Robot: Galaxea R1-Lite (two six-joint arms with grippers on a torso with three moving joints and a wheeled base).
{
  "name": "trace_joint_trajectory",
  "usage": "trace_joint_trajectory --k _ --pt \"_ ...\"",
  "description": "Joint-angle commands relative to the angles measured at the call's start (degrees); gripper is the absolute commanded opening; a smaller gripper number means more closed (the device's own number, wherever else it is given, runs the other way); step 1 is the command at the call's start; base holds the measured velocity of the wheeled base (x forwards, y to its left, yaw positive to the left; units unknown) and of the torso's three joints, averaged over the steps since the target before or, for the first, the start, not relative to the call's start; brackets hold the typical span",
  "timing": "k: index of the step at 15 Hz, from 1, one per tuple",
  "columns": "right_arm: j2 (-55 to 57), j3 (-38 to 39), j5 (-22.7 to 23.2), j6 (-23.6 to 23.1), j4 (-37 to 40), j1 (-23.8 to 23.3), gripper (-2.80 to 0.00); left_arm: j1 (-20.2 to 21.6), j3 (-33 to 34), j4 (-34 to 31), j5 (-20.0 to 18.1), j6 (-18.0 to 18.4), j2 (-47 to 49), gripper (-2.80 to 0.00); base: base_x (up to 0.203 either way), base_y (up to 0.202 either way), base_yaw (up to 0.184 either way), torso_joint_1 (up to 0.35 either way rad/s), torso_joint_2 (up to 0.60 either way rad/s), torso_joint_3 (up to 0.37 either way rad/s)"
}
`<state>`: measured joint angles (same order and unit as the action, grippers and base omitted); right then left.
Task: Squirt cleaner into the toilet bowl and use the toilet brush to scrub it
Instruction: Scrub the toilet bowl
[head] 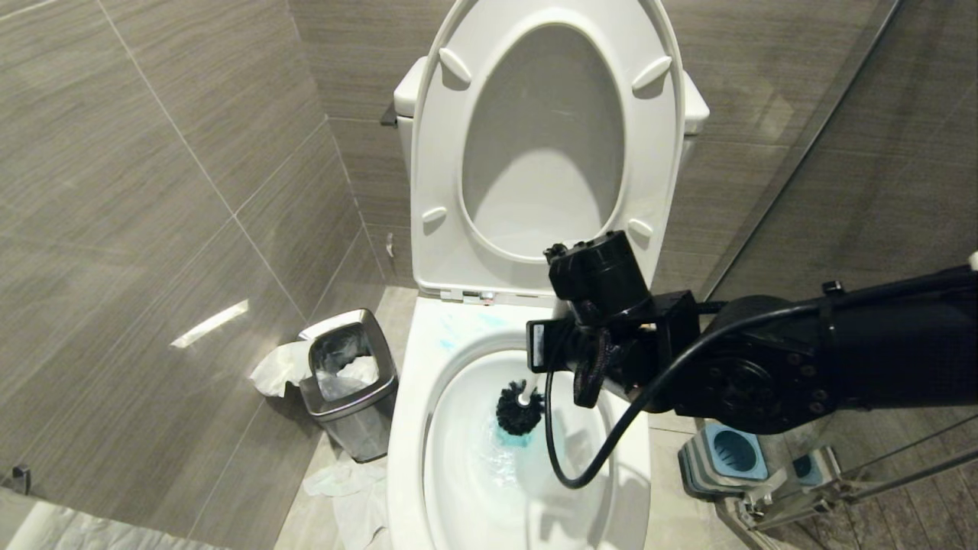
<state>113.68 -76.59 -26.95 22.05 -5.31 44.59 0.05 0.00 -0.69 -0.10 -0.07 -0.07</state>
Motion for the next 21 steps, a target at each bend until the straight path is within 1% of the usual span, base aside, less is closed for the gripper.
trace_joint_trajectory --k 1,3,5,9,12,14,17,21 --pt "5.8 -0.1 -0.1 0.5 -2.0 0.0 -2.80 0.0 0.0 0.0 0.0 0.0 0.1 -2.80 0.000 0.000 0.000 0.000 0.00 0.000" --pt "9.3 -0.1 -0.1 0.5 -5.8 -0.1 -2.80 0.0 0.0 0.0 0.0 0.0 0.1 -2.80 0.000 0.000 0.000 0.000 0.00 0.000" --pt "11.8 -0.2 -0.1 0.6 -7.4 -0.3 -2.80 0.0 0.0 0.0 0.0 0.0 0.1 -2.80 0.000 0.000 0.000 0.000 0.00 0.000" --pt "15.3 -2.2 -0.3 1.1 -7.5 -0.6 -2.80 0.0 0.0 0.0 0.0 0.0 0.1 -2.80 0.000 0.000 0.000 0.000 0.00 0.000" --pt "15.4 -2.9 -0.4 1.0 -7.5 -1.1 -2.80 0.0 0.0 0.0 0.0 0.0 0.1 -2.80 0.000 0.000 0.000 0.000 0.00 0.000" --pt "13.4 -2.6 -0.4 0.9 -7.4 -1.1 -2.80 0.0 0.0 0.0 0.0 0.0 0.1 -2.80 0.000 0.000 0.000 0.000 0.00 0.000" --pt "6.5 -0.9 -0.5 0.6 -6.6 -0.9 -2.80 0.0 0.0 0.0 0.0 0.0 0.1 -2.80 0.000 0.000 0.000 0.000 0.00 0.000" --pt "-4.9 1.9 -0.6 0.5 -0.7 -0.9 -2.80 0.0 0.0 0.0 0.0 0.0 0.1 -2.80 0.000 0.000 0.000 0.000 0.00 0.000"
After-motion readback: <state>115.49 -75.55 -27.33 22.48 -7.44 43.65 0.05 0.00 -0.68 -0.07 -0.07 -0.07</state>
